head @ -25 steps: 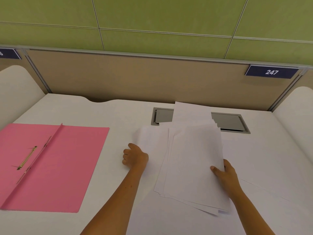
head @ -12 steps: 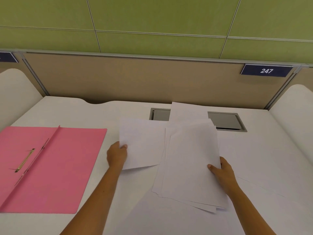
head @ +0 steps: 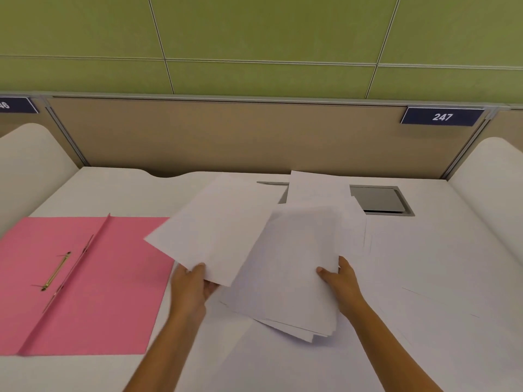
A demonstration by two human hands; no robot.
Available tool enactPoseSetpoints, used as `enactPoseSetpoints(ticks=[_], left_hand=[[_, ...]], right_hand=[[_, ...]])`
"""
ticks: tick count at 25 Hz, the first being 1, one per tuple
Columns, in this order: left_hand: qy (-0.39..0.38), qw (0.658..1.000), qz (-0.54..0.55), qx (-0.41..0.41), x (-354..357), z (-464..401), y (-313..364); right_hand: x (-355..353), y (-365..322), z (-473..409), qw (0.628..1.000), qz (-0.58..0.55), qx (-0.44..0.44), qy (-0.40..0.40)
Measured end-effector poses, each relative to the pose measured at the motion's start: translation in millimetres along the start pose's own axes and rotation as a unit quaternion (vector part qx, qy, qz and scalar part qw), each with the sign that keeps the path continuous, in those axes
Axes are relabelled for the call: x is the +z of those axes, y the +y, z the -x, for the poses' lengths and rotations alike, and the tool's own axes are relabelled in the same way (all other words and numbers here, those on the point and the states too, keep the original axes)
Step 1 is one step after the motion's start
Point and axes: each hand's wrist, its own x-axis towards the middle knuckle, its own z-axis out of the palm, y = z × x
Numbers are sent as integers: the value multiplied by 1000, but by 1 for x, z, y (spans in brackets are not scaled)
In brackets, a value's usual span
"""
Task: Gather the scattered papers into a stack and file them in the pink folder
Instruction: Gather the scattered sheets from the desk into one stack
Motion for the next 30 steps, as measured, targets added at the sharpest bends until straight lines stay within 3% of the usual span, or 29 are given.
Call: enactPoseSetpoints(ticks=[9,13,15,19,20,22,24,25,27,30], left_hand=[[-62,980,-27,-186,7,58,-89],[-90,954,-96,-271,-7,62,-81],[-42,958,-129,-251,-23,50,-68],[32,972,-223,-68,-51,-8,-20],[17,964,-260,-51,-56,-25,-6],[-96,946,-300,-75,-64,-53,15],[-236,938,-204,-151,-73,-75,24],[-267,936,-148,-174,-75,-79,25],[-272,937,-105,-195,-76,-82,16],[-254,939,-130,-192,-67,-79,-5]], right_hand=[[58,-11,28,993,-79,80,-44],[61,-1,28,998,48,34,-12],[59,-5,29,999,52,17,5],[51,-26,24,999,8,12,-46],[51,-33,25,997,-2,20,-69],[56,-49,31,993,-8,35,-111],[65,-57,34,989,10,42,-139],[71,-57,34,988,20,49,-145],[85,-56,35,985,45,59,-157],[103,-38,33,979,80,73,-170]])
